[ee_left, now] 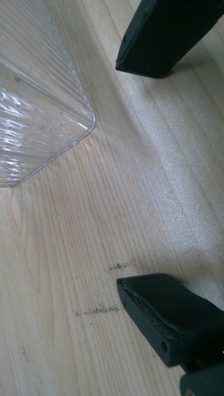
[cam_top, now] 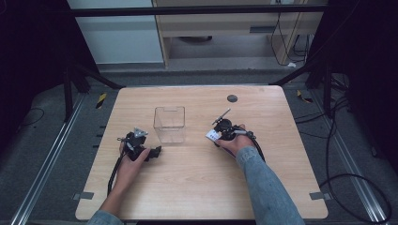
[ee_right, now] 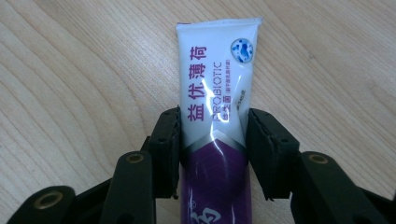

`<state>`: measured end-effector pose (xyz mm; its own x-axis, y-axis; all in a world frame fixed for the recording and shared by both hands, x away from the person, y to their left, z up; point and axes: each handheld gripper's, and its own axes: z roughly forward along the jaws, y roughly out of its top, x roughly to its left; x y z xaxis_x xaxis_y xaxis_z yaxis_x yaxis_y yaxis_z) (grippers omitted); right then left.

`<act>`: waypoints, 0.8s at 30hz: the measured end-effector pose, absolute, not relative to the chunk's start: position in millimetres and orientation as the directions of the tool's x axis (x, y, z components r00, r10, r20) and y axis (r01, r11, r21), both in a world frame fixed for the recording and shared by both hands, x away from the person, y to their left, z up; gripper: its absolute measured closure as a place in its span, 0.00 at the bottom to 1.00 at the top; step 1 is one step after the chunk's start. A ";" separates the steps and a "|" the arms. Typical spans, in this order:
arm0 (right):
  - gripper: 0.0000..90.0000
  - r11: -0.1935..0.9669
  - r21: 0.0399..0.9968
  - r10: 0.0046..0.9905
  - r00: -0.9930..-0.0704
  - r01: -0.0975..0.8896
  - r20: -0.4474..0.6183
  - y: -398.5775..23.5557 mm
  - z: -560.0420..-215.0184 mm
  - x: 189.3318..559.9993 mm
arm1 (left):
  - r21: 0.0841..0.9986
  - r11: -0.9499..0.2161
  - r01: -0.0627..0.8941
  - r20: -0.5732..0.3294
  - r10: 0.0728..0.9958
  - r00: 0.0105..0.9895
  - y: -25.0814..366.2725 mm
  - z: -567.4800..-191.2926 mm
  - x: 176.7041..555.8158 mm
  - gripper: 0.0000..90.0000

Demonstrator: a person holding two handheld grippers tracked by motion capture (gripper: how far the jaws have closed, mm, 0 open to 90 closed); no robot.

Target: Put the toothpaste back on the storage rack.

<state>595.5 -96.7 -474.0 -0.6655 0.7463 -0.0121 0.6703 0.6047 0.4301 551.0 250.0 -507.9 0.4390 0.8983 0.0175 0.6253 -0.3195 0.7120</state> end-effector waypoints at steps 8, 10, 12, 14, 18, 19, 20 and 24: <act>0.70 0.613 0.426 0.744 -0.668 0.666 -0.026 -94.9 -473.1 593.6 | 0.712 -0.319 0.625 0.017 0.898 0.439 250.0 -507.9 551.2 0.00; 0.72 0.609 0.432 0.748 -0.663 0.666 -0.031 -94.6 -473.4 591.9 | 0.712 -0.319 0.625 0.017 0.898 0.439 249.9 -507.9 551.4 0.00; 0.73 0.608 0.438 0.748 -0.663 0.663 -0.035 -95.2 -473.6 591.0 | 0.711 -0.321 0.625 0.018 0.898 0.440 250.0 -507.8 551.5 0.00; 0.75 0.610 0.437 0.747 -0.663 0.661 -0.039 -94.9 -473.3 590.8 | 0.711 -0.321 0.625 0.019 0.898 0.440 250.0 -507.8 551.5 0.00; 0.78 0.601 0.434 0.756 -0.653 0.671 -0.038 -94.3 -471.9 590.2 | 0.711 -0.321 0.625 0.018 0.898 0.440 250.0 -507.9 551.5 0.00; 0.79 0.603 0.434 0.755 -0.655 0.669 -0.040 -94.2 -471.6 590.1 | 0.711 -0.321 0.625 0.018 0.898 0.440 250.0 -507.9 551.6 0.00; 0.80 0.603 0.434 0.757 -0.653 0.670 -0.043 -93.8 -471.3 589.5 | 0.712 -0.321 0.625 0.018 0.898 0.440 250.0 -507.9 551.6 0.00; 0.84 0.587 0.446 0.768 -0.639 0.676 -0.043 -93.3 -469.9 586.9 | 0.712 -0.321 0.625 0.018 0.898 0.440 250.0 -507.9 551.7 0.00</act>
<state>586.9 -93.3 -469.9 -0.6390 0.7680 -0.0433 0.6756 0.5873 0.4457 551.7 250.0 -507.9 0.4401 0.8978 0.0182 0.6249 -0.3207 0.7118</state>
